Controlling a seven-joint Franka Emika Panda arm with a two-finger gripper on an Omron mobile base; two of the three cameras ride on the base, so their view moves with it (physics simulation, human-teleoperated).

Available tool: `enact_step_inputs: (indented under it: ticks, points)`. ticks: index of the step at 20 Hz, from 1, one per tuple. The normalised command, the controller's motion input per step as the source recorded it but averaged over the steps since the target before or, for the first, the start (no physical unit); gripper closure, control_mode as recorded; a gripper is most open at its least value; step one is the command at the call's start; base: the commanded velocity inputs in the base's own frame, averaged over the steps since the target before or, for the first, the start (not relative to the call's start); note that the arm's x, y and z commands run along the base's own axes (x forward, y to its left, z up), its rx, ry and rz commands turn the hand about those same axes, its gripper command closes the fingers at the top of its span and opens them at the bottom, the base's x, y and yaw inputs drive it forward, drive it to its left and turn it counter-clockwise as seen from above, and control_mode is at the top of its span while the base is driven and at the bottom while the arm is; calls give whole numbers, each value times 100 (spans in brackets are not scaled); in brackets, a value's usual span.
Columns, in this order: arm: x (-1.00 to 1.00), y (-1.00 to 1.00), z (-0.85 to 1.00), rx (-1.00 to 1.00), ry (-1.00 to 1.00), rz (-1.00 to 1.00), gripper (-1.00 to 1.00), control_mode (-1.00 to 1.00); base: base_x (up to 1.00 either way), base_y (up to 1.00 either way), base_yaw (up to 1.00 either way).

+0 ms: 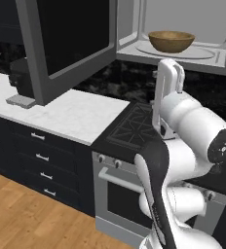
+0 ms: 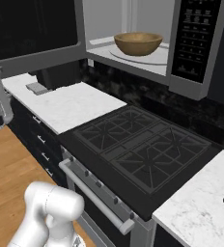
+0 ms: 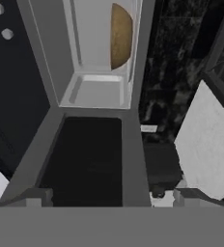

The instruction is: Pick the tomato from the sink and place it in the bowl. Then pick the bowl and place it in the microwave. Then close the microwave door and press the start button.

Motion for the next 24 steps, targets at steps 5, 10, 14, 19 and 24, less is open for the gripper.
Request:
enact_step_inputs:
  ticks: [5, 10, 14, 19, 24]
  points:
    - [0, 64, -44, 0, -10, -26, -100, -100, 0, 0, 0]
    - [30, 59, -52, 0, -9, -24, -100, -100, 0, 0, 0]
    - [46, 52, -64, 0, -1, -15, -100, -100, 0, 0, 0]
    - [43, 42, -51, -5, -7, -17, -100, -100, 0, 0, 0]
    - [37, 43, -35, -1, -5, -13, -100, -100, 0, 0, 0]
